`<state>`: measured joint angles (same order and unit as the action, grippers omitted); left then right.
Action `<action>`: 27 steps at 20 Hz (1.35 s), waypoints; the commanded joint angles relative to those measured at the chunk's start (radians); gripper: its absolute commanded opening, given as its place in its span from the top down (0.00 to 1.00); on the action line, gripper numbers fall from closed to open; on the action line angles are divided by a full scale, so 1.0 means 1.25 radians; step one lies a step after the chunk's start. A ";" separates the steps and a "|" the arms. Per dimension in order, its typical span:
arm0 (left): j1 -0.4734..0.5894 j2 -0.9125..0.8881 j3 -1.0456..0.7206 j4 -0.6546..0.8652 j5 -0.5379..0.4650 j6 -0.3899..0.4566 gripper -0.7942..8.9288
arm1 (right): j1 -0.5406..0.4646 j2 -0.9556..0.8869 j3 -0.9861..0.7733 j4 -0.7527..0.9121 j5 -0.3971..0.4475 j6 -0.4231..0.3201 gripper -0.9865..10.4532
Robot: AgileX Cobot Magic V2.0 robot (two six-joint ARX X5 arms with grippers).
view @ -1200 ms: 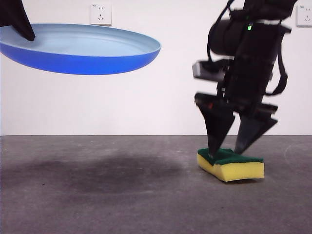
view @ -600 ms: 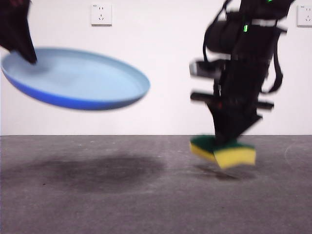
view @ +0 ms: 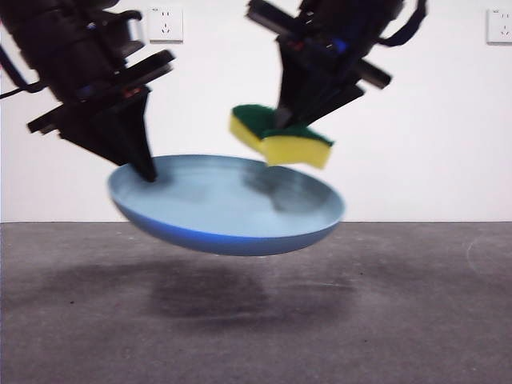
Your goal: Pick up the plate,pick up the cloth,clean the plate with the cloth
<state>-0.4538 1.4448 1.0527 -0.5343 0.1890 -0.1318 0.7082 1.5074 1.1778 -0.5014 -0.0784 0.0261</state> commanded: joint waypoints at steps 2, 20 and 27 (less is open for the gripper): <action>-0.033 -0.001 -0.002 0.047 0.006 -0.055 0.93 | 0.041 0.064 -0.005 0.027 -0.002 0.030 0.93; -0.080 -0.001 -0.002 0.098 0.164 -0.090 0.93 | 0.024 0.091 -0.005 0.079 0.208 0.004 0.93; -0.048 -0.001 -0.002 0.211 0.143 -0.129 0.93 | 0.030 0.095 -0.005 -0.047 -0.143 0.013 0.93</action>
<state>-0.5156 1.4570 1.0382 -0.3466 0.3222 -0.2737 0.7383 1.6032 1.1919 -0.5251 -0.2459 0.0643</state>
